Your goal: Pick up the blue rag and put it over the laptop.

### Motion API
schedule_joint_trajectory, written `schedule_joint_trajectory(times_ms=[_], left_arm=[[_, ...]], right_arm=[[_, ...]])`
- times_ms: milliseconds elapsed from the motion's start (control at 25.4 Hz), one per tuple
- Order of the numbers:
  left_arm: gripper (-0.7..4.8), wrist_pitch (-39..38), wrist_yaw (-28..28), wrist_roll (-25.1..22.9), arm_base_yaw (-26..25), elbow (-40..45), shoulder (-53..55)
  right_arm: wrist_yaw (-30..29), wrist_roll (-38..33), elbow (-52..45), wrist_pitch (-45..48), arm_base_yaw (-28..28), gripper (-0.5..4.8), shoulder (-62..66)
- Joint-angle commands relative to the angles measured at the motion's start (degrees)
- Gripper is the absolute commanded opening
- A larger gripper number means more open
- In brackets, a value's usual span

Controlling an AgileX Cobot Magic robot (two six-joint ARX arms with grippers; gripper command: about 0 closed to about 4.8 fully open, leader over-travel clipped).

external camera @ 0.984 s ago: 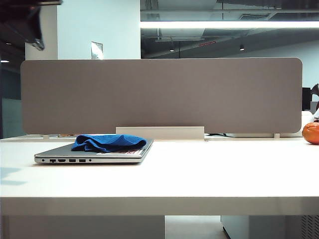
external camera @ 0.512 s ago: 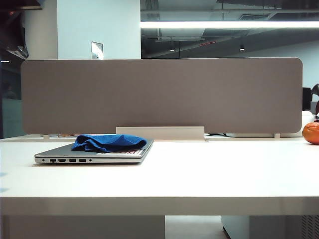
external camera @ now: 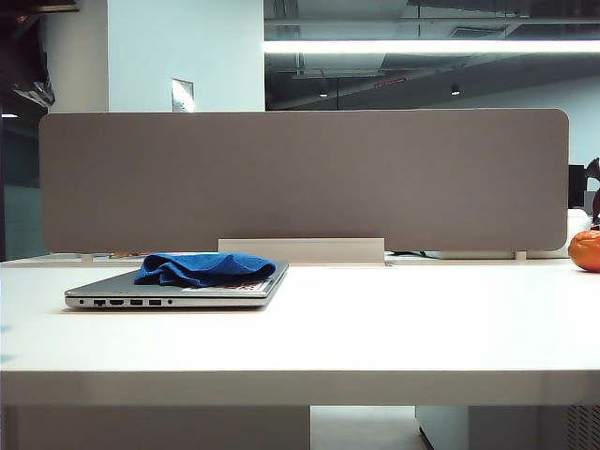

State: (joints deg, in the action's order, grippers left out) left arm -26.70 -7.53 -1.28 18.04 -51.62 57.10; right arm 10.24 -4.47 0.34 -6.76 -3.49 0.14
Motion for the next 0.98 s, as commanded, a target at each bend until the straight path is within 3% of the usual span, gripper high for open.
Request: schedule_joint_trajectory(times_ms=[39, 394, 984], left_arm=[[-0.06, 1.31, 0.72, 0.17, 0.02, 0.04, -0.22], [-0.06, 2.62, 1.36, 0.20, 0.02, 0.04, -0.22], [-0.06, 2.93, 1.33, 0.26, 0.04, 1.42, -3.34]], right_arm=[[-2.60, -0.02, -0.31, 1.01, -0.50, -0.01, -0.07], [-9.07, 0.00, -0.31, 0.44, -0.33, -0.01, -0.07], [-9.03, 0.00, -0.31, 0.33, -0.20, 0.00, -0.07]])
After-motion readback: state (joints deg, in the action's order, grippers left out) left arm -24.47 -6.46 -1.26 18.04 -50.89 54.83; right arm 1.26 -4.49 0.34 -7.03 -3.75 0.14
